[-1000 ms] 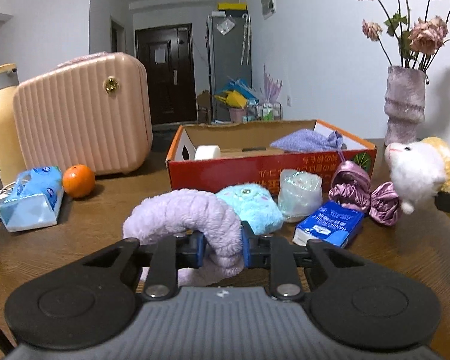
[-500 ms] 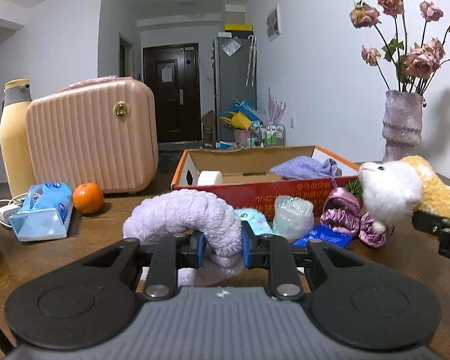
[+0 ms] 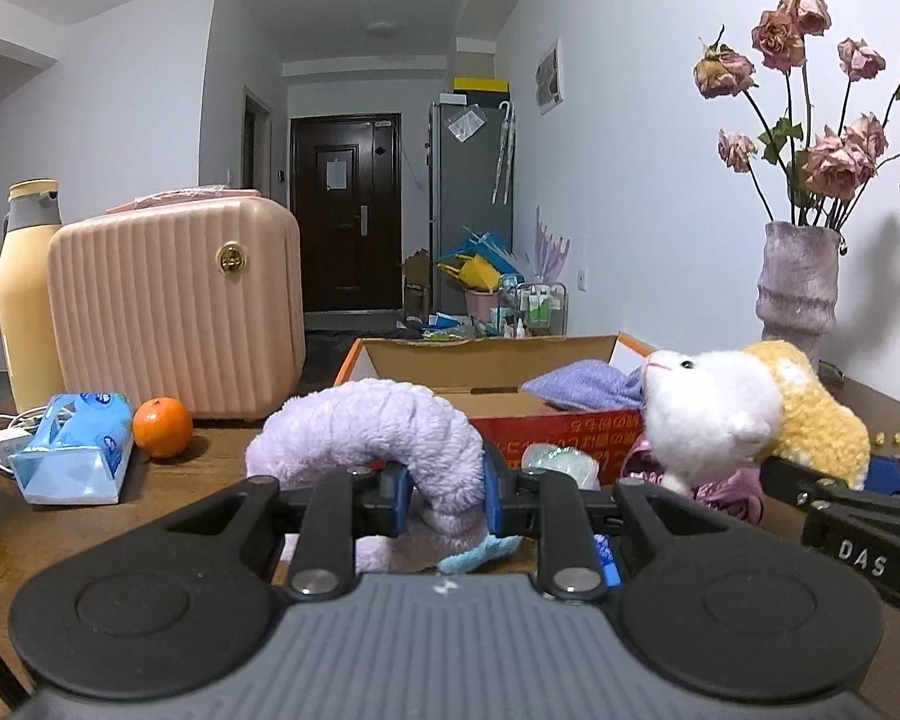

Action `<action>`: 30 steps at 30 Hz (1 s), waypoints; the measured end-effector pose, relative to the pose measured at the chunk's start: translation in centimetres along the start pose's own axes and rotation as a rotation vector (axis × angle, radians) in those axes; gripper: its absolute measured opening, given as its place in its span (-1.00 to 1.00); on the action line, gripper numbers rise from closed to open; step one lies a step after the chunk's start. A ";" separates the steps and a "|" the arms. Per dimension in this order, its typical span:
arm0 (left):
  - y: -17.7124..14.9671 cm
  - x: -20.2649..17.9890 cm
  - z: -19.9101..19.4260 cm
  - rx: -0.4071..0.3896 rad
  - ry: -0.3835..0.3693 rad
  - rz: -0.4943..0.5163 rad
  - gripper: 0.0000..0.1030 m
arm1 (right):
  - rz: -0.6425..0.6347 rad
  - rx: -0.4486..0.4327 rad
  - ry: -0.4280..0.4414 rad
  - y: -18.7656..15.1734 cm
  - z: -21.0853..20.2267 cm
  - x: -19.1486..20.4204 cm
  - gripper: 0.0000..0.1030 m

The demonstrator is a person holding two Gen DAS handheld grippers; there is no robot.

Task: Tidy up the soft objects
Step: 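Carry the plush toy and lavender hat over the cardboard box with both tools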

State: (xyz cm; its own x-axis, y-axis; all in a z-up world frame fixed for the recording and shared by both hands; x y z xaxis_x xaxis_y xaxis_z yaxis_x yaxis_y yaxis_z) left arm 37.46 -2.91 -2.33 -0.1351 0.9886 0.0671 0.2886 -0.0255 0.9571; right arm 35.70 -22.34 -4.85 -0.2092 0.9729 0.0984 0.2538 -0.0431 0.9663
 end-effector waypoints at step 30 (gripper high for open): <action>2.8 -1.4 3.1 -0.045 0.021 -0.062 -0.55 | 0.025 -0.060 -0.020 2.2 4.1 -1.1 -0.09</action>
State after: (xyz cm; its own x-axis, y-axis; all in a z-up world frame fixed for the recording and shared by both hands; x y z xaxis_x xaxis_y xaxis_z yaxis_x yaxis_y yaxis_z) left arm 41.41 -3.87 -0.58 -0.1718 0.9851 0.0131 0.2359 0.0283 0.9714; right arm 40.33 -22.55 -3.81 -0.1848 0.9756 0.1184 0.2012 -0.0804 0.9762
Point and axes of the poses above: each gripper's, at about its wrist camera, not at the fingertips, and z roughly the way its jaws point, x to its left, y to its top, the point moved 6 cm from there along z, roughly the way its jaws point, and after that the axes turned 10 degrees about y, right-handed, at the moved point
